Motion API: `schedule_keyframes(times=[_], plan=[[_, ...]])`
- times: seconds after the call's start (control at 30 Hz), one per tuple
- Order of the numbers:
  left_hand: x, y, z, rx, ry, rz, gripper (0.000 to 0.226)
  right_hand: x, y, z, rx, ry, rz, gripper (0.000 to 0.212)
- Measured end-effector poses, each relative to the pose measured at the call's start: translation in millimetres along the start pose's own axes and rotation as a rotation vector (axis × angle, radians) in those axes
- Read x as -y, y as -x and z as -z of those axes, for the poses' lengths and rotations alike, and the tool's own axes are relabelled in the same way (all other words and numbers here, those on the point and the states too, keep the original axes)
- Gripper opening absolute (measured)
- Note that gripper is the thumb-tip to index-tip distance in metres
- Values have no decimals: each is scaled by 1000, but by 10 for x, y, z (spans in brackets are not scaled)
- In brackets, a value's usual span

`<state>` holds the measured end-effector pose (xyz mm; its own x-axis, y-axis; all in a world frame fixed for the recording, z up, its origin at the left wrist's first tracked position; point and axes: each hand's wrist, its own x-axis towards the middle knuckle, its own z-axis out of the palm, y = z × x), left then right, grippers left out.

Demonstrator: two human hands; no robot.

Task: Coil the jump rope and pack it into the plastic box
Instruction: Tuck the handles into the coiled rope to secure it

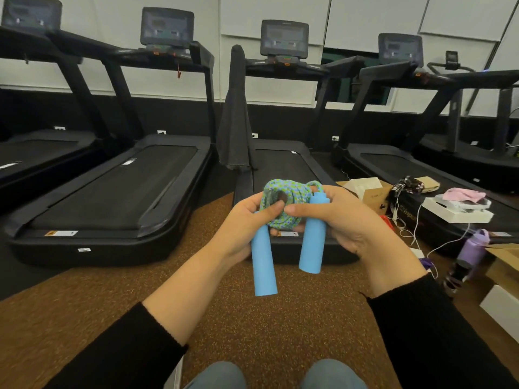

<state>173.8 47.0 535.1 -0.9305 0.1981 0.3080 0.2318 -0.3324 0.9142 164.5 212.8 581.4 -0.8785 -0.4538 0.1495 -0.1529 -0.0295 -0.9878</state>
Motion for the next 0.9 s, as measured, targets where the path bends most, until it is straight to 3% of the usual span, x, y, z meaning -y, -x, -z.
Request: schedule_keyframes(times=[0.2, 0.4, 0.6, 0.77, 0.9], plan=[[12, 8, -62, -121, -187, -27, 13, -185, -37, -96, -248, 212, 186, 31], [-20, 32, -119, -28, -336, 40, 22, -243, -49, -96, -244, 288, 266, 19], [-55, 50, -211, -39, -93, 64, 15, -234, -48, -134, -285, 248, 213, 16], [-102, 38, -246, -138, 72, 54, 12, -282, -35, -207, -338, 266, 309, 9], [-57, 43, -290, -176, 181, 100, 12, -318, -36, -293, -476, 217, 394, 10]])
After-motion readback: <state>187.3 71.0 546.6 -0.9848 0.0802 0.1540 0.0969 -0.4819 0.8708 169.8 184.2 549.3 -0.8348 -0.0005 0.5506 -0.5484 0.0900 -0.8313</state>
